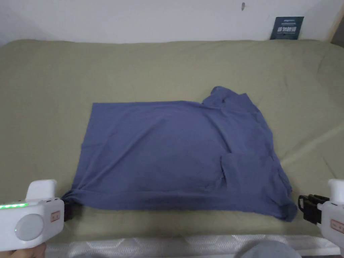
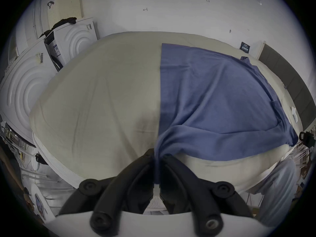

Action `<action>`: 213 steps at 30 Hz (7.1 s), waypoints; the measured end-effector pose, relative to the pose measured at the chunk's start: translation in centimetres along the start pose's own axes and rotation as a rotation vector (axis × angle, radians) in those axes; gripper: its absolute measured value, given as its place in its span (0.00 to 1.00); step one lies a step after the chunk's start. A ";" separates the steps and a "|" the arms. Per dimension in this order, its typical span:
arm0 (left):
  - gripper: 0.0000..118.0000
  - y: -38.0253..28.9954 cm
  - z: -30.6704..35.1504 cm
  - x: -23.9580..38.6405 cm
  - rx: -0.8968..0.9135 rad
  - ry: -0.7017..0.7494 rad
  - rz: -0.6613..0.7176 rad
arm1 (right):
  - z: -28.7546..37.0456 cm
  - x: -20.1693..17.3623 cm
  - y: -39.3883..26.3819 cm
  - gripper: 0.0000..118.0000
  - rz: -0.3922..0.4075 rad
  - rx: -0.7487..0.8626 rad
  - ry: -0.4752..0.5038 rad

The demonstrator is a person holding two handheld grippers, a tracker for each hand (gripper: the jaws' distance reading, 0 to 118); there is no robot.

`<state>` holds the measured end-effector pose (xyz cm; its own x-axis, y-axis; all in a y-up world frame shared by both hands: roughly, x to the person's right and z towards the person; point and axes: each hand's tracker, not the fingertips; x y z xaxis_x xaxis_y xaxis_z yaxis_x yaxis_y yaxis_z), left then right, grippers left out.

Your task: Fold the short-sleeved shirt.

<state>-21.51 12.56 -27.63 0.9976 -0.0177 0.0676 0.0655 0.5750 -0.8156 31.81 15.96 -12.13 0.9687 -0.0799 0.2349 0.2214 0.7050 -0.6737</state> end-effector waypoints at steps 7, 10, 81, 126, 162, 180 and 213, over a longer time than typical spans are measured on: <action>0.03 0.4 1.3 0.2 -0.010 -0.005 -0.022 | -1.7 1.5 -0.3 0.90 -0.012 -0.063 0.039; 0.03 0.6 1.5 0.5 -0.009 -0.002 -0.024 | -2.7 1.4 -0.7 0.82 0.009 -0.109 0.066; 0.97 16.7 -7.9 0.8 -0.015 0.021 0.043 | -10.1 1.5 8.0 0.02 -0.017 -0.004 -0.003; 0.03 5.3 0.4 0.1 -0.071 -0.051 -0.018 | -3.9 4.7 4.3 0.05 -0.046 -0.097 0.003; 0.22 17.9 -8.3 2.8 0.086 0.005 0.020 | -7.7 -2.6 12.0 0.01 -0.022 0.188 0.027; 0.02 21.4 -14.2 3.4 -0.063 -0.028 -0.011 | -17.2 0.8 16.4 0.02 0.018 -0.002 -0.048; 0.02 17.9 -1.9 -1.1 0.065 -0.102 0.017 | -8.7 2.8 20.2 0.01 0.025 -0.033 0.100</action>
<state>-21.38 21.27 -43.39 0.9906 0.0742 0.1148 0.0433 0.6266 -0.7781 39.99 23.87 -31.14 0.9800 -0.1331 0.1479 0.1988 0.6840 -0.7019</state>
